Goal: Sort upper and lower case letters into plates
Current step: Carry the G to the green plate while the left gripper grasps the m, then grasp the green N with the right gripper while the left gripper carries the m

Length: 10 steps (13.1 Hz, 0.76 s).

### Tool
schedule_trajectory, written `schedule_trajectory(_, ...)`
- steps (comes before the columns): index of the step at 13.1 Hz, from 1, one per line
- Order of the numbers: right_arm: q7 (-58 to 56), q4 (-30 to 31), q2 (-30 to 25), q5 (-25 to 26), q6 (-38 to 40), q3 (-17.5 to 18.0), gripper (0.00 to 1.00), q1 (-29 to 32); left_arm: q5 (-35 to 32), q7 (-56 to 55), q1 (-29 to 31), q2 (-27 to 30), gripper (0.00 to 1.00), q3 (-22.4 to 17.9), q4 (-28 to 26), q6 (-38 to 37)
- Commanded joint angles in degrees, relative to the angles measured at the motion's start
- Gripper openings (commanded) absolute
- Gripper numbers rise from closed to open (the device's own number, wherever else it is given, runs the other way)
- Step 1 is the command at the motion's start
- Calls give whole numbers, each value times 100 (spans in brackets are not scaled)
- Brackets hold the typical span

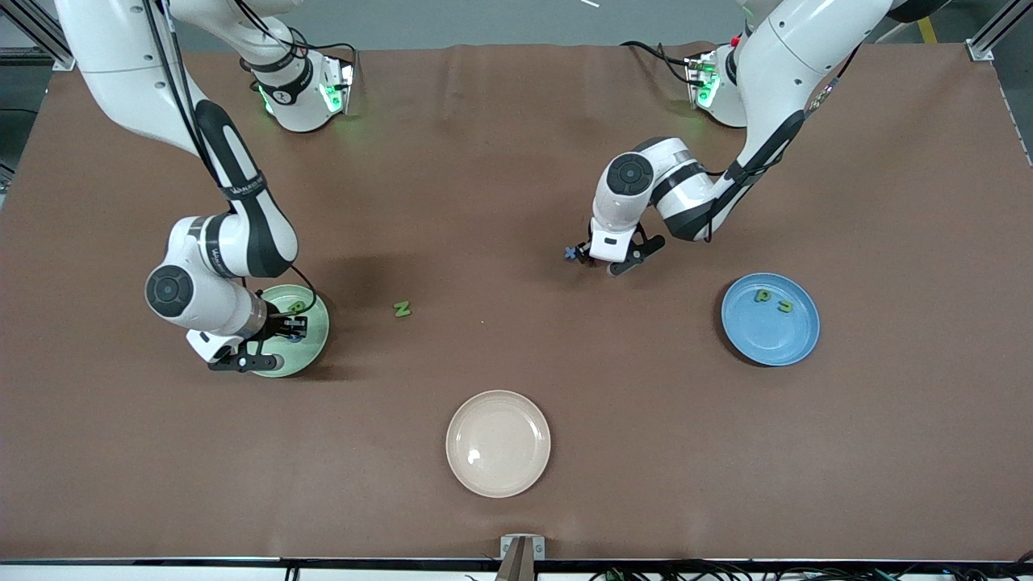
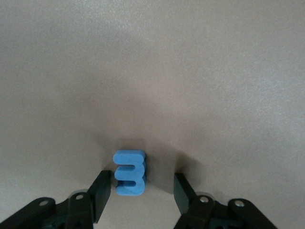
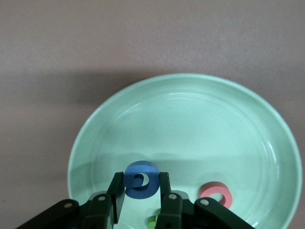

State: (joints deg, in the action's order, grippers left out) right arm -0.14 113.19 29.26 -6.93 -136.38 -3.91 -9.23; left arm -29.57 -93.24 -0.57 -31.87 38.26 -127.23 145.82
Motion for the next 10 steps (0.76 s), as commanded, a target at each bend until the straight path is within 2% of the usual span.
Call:
schedule_trajectory(1,-39,115,-79,-54,14,48,1,26,-5,-54,4,119,62,-134,-74,174)
schedule_trajectory(3,-39,212,-61,-97,-21,48,3,26,-92,-54,21,137,62,-135,-74,175)
schedule_trajectory(5,5,230,-61,-107,5,48,14,26,-180,-54,83,137,59,-152,-82,175)
schedule_trajectory(7,31,239,-61,-107,32,57,40,0,-189,-54,92,128,55,-143,-82,175)
schedule_trajectory(8,31,230,-61,-107,32,57,72,0,-189,-54,83,119,55,-143,-82,175)
schedule_trajectory(9,40,221,-70,-107,41,57,100,0,-189,-54,83,119,54,-143,-82,175)
schedule_trajectory(10,49,186,-87,-107,110,66,100,-17,-189,-46,83,111,53,-143,-82,175)
